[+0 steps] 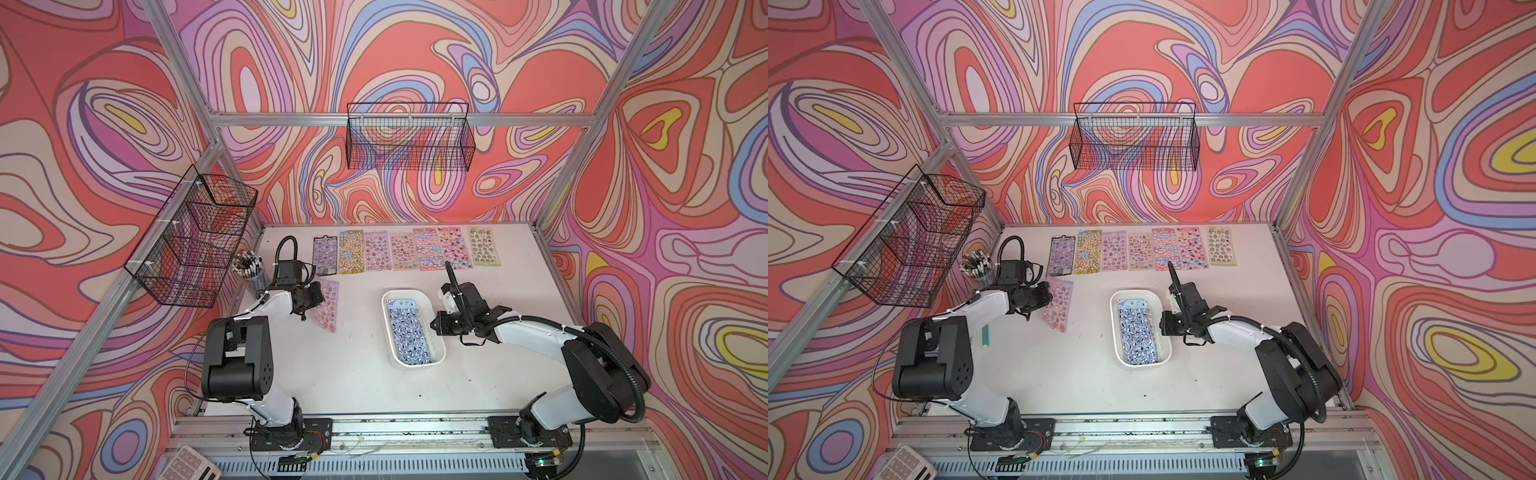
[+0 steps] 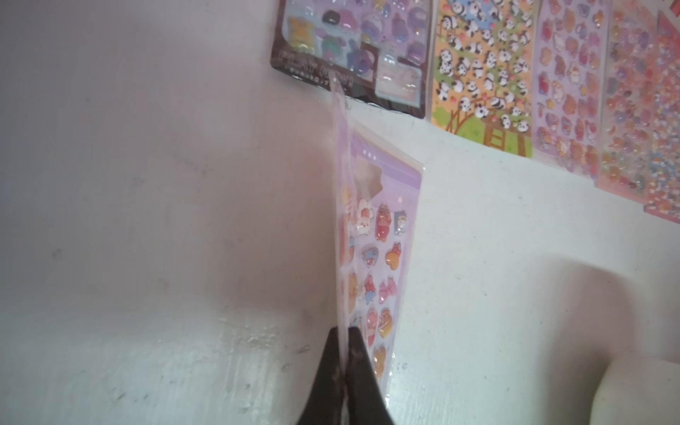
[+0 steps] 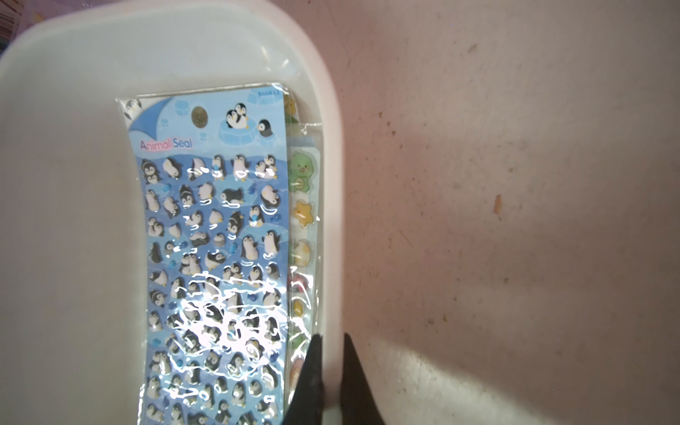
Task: Take the stickers out of the storage box
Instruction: Place the sticker at the center of the board.
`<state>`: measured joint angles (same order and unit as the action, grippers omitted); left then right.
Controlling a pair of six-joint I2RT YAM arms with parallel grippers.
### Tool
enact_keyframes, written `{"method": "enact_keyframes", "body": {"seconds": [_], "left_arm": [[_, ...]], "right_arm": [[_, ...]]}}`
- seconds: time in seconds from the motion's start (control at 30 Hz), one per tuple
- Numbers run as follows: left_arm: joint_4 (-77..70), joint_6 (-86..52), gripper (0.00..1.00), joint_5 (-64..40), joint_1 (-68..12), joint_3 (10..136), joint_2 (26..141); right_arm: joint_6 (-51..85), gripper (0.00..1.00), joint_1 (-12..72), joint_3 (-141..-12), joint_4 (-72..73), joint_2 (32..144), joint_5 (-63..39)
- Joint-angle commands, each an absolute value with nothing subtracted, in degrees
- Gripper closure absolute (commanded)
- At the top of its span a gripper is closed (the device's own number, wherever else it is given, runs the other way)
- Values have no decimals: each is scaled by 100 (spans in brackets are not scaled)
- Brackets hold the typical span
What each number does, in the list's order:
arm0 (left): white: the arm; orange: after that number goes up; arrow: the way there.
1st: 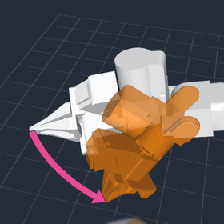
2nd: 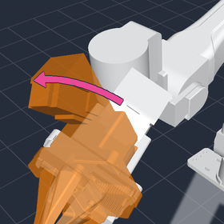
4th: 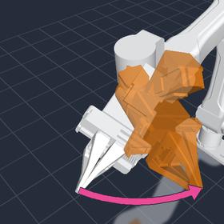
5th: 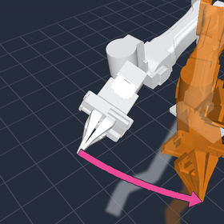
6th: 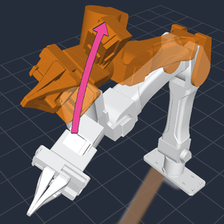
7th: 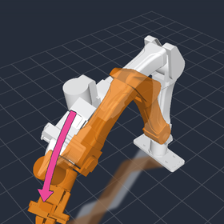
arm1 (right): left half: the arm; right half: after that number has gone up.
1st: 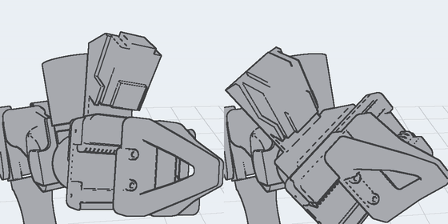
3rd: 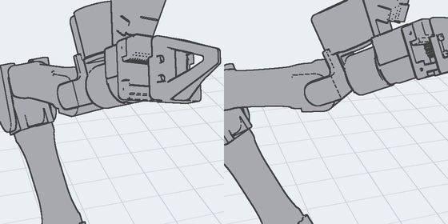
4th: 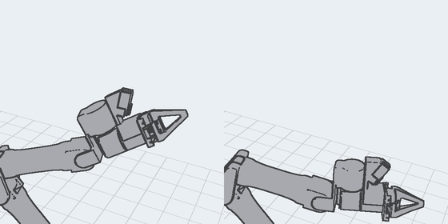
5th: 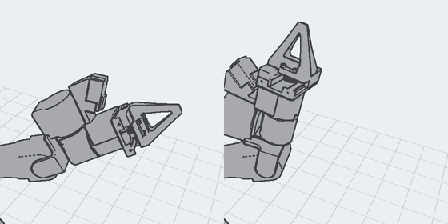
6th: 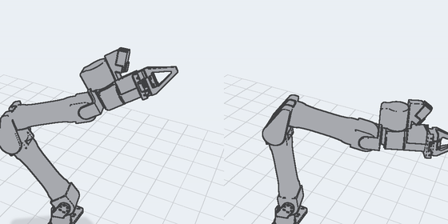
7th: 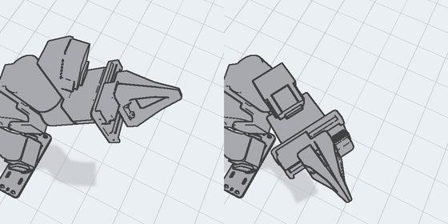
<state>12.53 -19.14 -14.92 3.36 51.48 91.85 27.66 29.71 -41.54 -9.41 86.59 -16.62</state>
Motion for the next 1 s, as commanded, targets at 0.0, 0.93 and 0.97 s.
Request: {"method": "enact_keyframes", "body": {"seconds": [0.0,0.93,0.97], "left_arm": [[1777,-1468,94,-1338,369,5430,9274],[2164,-1388,57,-542,545,5814,9552],[2174,-1412,56,-521,545,5827,9431]], "right_arm": [[2663,100,2979,-4035,-976,8599,-1722],[2632,100,2980,-4025,-1081,8482,-1679],[2629,100,2980,-4025,-1081,8490,-1679]]}}
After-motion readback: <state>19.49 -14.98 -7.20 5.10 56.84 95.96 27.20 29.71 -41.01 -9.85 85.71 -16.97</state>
